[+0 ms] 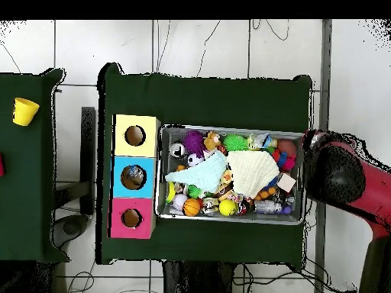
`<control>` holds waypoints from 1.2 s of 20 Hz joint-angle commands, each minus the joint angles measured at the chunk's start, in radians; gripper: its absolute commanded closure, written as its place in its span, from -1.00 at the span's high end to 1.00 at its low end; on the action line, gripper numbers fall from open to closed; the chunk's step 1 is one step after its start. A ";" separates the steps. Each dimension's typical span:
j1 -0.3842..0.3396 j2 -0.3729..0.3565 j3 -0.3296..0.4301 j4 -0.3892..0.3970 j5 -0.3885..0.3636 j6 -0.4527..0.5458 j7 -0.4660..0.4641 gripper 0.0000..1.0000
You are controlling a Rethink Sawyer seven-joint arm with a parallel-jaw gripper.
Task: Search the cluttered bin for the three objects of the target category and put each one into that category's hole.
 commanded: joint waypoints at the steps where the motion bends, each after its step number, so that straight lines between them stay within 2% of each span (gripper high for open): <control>1: 0.004 0.076 0.115 0.155 0.039 0.016 0.109 -1.00; 15: 0.052 0.102 0.055 0.227 0.021 -0.103 0.186 -1.00; 24: 0.005 0.175 0.129 0.249 0.031 -0.125 0.132 -1.00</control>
